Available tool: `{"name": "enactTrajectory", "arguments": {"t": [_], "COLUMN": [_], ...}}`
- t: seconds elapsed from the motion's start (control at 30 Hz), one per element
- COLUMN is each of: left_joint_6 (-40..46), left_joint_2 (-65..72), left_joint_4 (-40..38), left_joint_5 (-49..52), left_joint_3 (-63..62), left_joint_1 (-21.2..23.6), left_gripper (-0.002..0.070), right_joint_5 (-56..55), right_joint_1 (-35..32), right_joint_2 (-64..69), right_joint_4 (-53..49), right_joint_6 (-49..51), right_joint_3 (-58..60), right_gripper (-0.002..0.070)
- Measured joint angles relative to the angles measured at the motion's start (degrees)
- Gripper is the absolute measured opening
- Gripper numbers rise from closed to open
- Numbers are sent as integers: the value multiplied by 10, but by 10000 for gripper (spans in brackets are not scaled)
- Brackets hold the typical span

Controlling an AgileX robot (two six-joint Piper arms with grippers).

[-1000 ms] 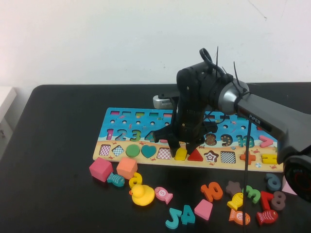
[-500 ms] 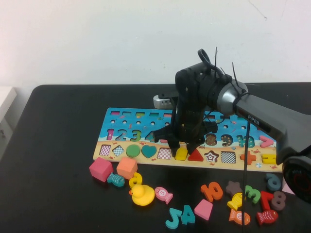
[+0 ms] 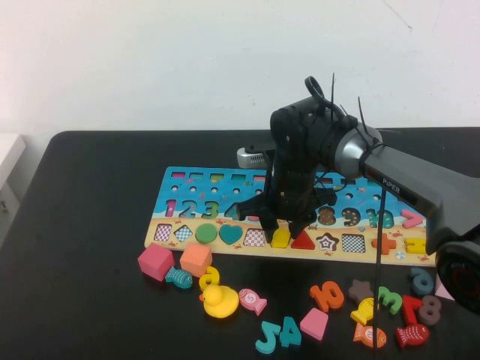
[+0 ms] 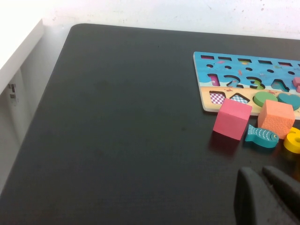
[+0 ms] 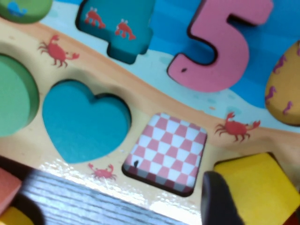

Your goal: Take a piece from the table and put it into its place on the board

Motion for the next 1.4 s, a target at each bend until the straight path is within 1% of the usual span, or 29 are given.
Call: {"name": "enactTrajectory", "arguments": {"t": [0.1, 0.3, 0.4, 0.57, 0.77, 0.97, 1.0, 1.07, 1.13, 1.17, 1.23, 1.27, 1.33, 1.4], "left_joint_6": [1, 1, 1, 1, 1, 1, 1, 1, 0, 0, 0, -1, -1, -1], "left_joint_2": [0, 0, 0, 0, 0, 0, 0, 0, 0, 0, 0, 0, 0, 0], "left_joint_4": [0, 0, 0, 0, 0, 0, 0, 0, 0, 0, 0, 0, 0, 0], "left_joint_5": [0, 0, 0, 0, 0, 0, 0, 0, 0, 0, 0, 0, 0, 0], "left_joint_3": [0, 0, 0, 0, 0, 0, 0, 0, 0, 0, 0, 0, 0, 0], "left_joint_1": [0, 0, 0, 0, 0, 0, 0, 0, 0, 0, 0, 0, 0, 0], "left_gripper": [-2, -2, -2, -2, -2, -2, -2, -2, -2, -2, -2, -2, -2, -2], "right_joint_5": [0, 3, 8, 31, 35, 40, 40, 40, 40, 40, 40, 40, 40, 40], "right_joint_1": [0, 0, 0, 0, 0, 0, 0, 0, 0, 0, -1, -2, -5, -9], "right_joint_2": [1, 2, 2, 6, 6, -6, -12, -29, -48, -57, -80, -90, -116, -145], "right_joint_4": [0, -18, -32, -47, -50, -39, -39, -41, -42, -42, -42, -42, -42, -43], "right_joint_6": [0, -1, -1, -8, -63, -81, -90, -122, -160, -169, -184, -190, -207, -217], "right_joint_3": [0, 0, -2, -43, -133, -198, -203, -206, -208, -208, -208, -208, -208, -208], "right_gripper": [362, 428, 442, 446, 446, 440, 427, 372, 284, 243, 132, 93, 39, 19]}}
